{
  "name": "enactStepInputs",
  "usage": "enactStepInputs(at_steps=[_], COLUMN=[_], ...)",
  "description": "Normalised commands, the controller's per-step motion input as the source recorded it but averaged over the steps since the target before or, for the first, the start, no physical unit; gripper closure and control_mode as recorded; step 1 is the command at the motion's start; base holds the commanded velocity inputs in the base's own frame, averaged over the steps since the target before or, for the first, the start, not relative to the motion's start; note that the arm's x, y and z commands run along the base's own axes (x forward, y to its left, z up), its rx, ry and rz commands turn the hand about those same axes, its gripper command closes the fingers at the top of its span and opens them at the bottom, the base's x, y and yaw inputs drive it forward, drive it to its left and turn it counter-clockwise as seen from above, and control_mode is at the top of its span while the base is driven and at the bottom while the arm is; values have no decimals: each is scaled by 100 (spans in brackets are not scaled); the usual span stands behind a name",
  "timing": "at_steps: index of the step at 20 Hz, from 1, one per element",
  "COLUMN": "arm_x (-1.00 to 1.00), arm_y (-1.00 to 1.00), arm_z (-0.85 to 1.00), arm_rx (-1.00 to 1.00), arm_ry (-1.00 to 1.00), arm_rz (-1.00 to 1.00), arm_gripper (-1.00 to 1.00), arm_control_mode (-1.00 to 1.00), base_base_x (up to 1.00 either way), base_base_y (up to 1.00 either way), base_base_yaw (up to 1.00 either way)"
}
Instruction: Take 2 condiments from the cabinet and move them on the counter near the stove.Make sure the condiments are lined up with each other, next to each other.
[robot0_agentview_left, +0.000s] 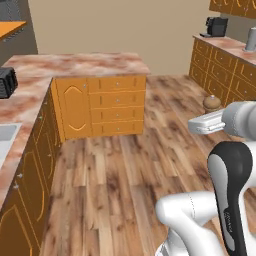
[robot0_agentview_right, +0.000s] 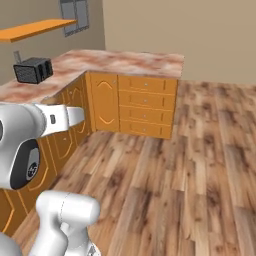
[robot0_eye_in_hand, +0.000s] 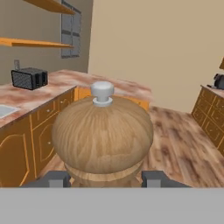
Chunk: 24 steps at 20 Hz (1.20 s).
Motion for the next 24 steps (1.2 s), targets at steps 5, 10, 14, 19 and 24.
enactStepInputs(at_steps=[5,10,14,19,24], arm_x=[0,0,0,0,0], arm_y=[0,0,0,0,0], arm_z=[0,0,0,0,0], arm_rx=[0,0,0,0,0], arm_ry=[0,0,0,0,0], arm_rz=[0,0,0,0,0], arm_gripper=[100,100,100,100,100], arm_control_mode=[100,100,100,100,100], base_base_x=[12,61,94,66,23], base_base_y=[0,0,-1,-17,-26], base_base_yaw=[-6,-8,-12,-20,-41])
